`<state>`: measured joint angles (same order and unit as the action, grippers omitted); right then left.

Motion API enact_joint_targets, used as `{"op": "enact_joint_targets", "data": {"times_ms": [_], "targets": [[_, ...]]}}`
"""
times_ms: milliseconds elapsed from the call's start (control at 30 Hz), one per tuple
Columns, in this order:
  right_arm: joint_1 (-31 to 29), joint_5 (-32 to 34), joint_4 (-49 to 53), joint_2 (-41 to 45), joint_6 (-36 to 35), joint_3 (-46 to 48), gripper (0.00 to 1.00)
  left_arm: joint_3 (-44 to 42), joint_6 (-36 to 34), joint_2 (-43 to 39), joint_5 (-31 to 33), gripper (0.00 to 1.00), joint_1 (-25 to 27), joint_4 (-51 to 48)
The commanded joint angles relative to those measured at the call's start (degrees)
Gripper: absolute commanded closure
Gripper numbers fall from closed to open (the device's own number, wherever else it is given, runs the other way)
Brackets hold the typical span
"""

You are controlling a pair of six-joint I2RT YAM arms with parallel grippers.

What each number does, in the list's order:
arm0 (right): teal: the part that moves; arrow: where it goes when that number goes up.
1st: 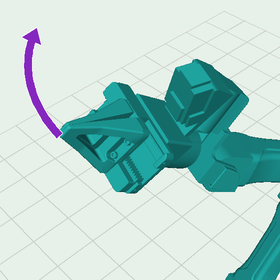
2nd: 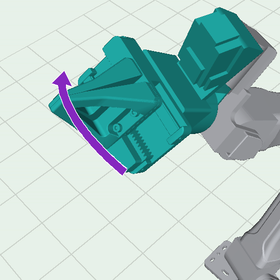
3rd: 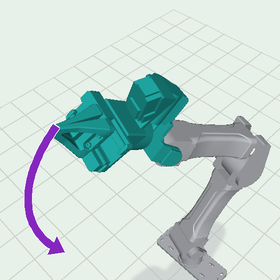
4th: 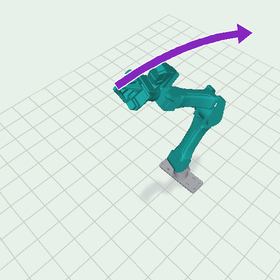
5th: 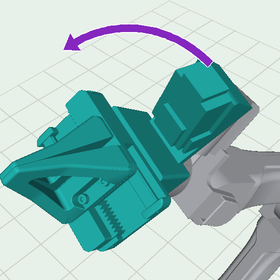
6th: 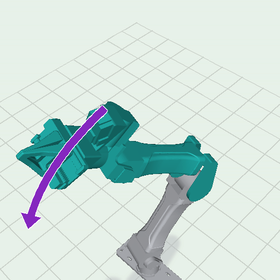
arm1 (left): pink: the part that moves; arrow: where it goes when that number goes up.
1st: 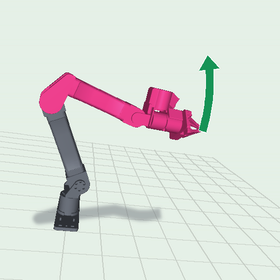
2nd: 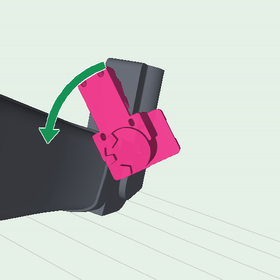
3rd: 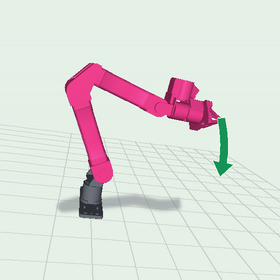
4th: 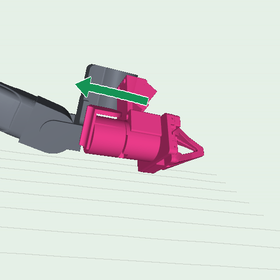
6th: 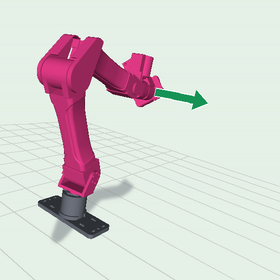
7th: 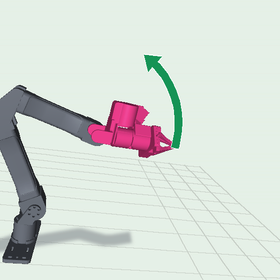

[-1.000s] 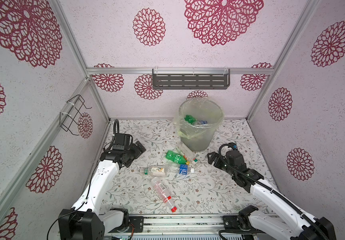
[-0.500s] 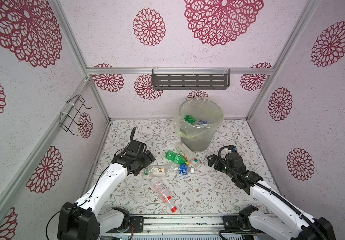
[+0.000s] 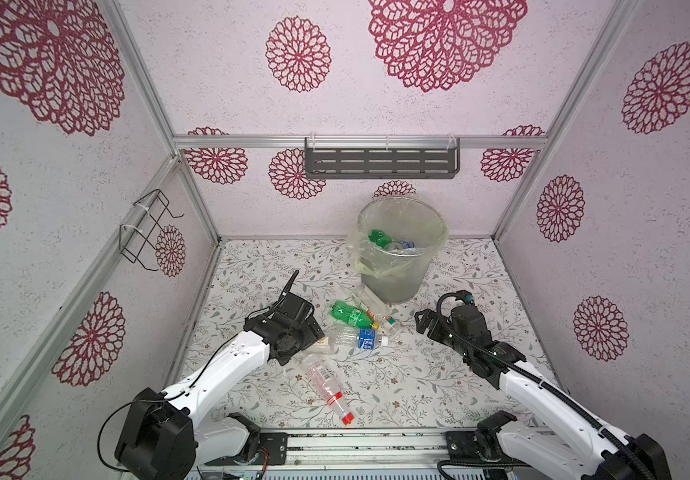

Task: Throw the plastic bottles in the bin
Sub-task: 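Reach the left gripper down over the clear bottle with the red cap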

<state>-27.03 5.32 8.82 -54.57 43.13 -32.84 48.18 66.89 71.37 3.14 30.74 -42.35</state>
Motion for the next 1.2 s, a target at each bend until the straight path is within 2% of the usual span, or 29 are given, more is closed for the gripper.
{"op": "enact_joint_targets", "data": {"times_ms": [0,700,1167], "targets": [[0.2,0.9,-0.5,1.7,0.5,0.6,0.01,-1.1,3.4,0.9,2.2,0.03,1.8,1.7],[0.2,0.8,-0.5,1.7,0.6,0.7,0.01,-0.3,5.9,8.8,4.2,0.03,9.4,3.3],[0.2,1.0,-0.6,1.1,0.9,0.9,0.01,-2.7,6.5,8.3,5.3,0.01,12.1,3.2]]}}
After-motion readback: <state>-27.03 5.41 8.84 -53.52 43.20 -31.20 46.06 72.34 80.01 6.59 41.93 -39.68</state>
